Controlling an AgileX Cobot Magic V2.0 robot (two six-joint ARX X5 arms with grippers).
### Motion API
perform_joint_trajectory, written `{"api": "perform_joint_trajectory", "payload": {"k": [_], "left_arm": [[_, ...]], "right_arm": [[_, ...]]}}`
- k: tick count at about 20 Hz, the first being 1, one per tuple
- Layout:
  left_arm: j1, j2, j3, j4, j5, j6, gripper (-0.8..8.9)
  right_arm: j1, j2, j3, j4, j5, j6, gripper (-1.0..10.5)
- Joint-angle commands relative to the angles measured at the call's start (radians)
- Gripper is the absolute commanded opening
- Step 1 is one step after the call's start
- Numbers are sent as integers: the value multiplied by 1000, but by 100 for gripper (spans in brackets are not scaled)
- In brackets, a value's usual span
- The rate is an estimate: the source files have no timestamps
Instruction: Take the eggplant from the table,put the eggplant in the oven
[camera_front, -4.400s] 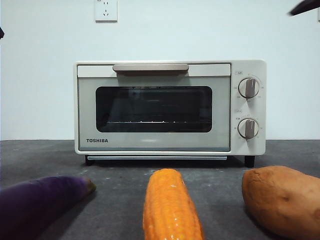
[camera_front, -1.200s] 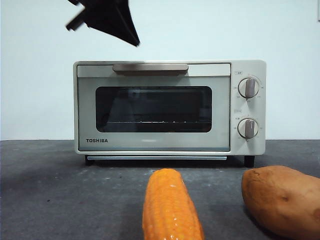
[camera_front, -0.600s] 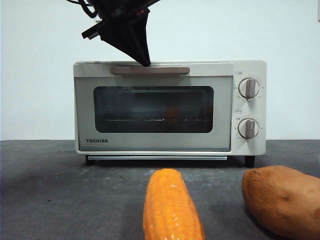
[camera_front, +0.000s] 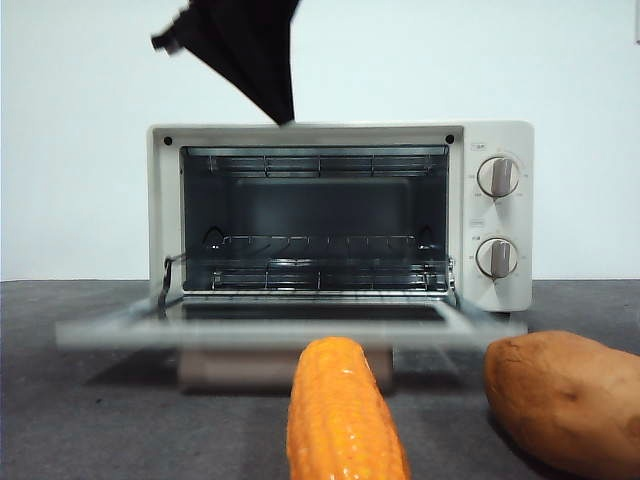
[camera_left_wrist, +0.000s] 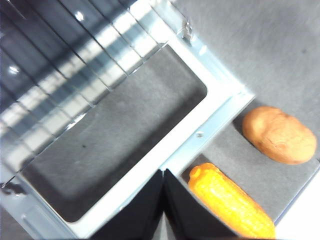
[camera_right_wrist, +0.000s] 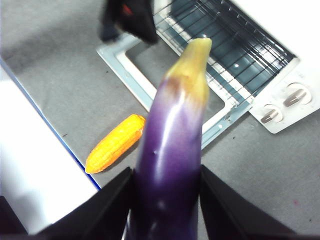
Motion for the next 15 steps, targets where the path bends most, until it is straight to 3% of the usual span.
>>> {"api": "perform_joint_trajectory", "payload": {"k": [1, 7, 10, 12, 15], "left_arm": [[16, -21, 17, 0, -56, 9, 6], [140, -115, -79, 87, -78, 2, 6], [234, -193, -212, 180, -63, -23, 6], [303, -254, -327, 269, 0, -57, 6], [416, -329, -516, 436, 117, -136, 6]], "right_arm": [[13, 22, 19, -71, 5, -10, 159], [13, 69, 19, 14, 8, -36, 157], [12, 115, 19, 69, 8, -115, 156], [12, 159, 19, 106, 18, -176, 156], [11, 254, 19, 172, 111, -286, 156]]}}
